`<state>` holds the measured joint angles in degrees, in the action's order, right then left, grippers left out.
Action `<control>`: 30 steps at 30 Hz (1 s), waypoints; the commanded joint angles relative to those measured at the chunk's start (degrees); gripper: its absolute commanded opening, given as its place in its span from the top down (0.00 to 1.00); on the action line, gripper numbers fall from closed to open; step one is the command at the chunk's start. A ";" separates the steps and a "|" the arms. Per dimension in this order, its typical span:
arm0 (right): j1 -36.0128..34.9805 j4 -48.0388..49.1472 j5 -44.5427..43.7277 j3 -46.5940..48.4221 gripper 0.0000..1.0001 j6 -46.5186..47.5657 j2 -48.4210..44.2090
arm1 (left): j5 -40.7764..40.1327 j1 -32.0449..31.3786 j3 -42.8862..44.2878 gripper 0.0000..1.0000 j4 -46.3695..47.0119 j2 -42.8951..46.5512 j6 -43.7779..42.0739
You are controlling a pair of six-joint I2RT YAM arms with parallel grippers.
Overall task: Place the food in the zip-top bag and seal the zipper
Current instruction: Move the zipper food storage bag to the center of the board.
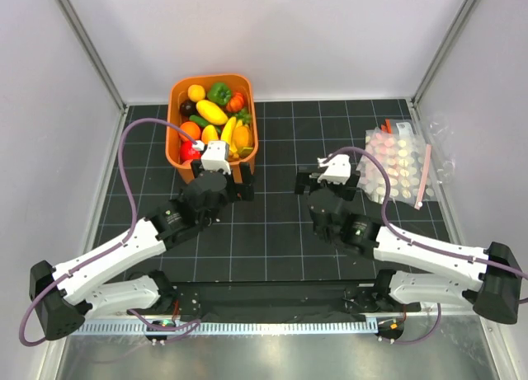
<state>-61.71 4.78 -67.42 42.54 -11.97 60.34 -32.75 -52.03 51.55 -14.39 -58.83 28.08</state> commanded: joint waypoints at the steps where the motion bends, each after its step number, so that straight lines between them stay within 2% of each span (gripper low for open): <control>1: 1.24 -6.69 -1.14 5.17 0.00 -3.76 1.53 | 0.15 0.17 0.22 0.00 2.97 0.82 0.58; 2: 1.68 -11.49 0.95 6.40 0.00 -4.64 2.41 | 0.15 0.09 0.22 0.00 2.88 0.73 0.58; 4: 5.18 -13.90 2.29 7.98 0.00 -6.65 4.70 | -0.03 0.09 0.22 0.00 2.70 0.56 0.49; 5: 8.16 -18.88 8.21 8.51 0.00 -9.71 5.14 | -0.12 0.17 0.31 0.00 2.70 0.47 0.49; 6: 11.41 -19.62 12.70 8.52 0.00 -12.70 5.23 | -0.03 0.09 0.31 0.00 2.70 0.47 0.49; 7: 18.84 -20.06 16.66 7.56 0.00 -13.95 5.06 | 0.06 0.09 0.39 0.00 2.70 0.29 0.49; 9: 25.82 -20.86 27.97 6.07 0.00 -17.10 5.23 | 0.58 0.17 0.57 0.00 2.62 -0.23 0.49; 10: 31.86 -21.03 30.91 5.62 0.01 -17.91 6.10 | 0.85 0.17 0.74 0.00 2.62 -0.32 0.58; 12: 35.59 -21.74 34.27 5.62 0.04 -18.88 8.03 | 1.29 0.09 1.01 0.00 2.44 -0.85 0.58; 18: 40.26 -22.88 33.59 10.35 0.19 -19.50 20.33 | 2.43 0.09 1.54 0.00 2.09 -1.55 0.75; 30: 41.94 -29.29 20.67 23.27 0.23 -19.76 41.86 | 2.69 0.09 2.68 0.00 1.38 -2.70 0.58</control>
<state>-20.67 -21.78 -40.91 61.69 -30.13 99.39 -30.20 -52.03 51.62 -14.04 -61.65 28.16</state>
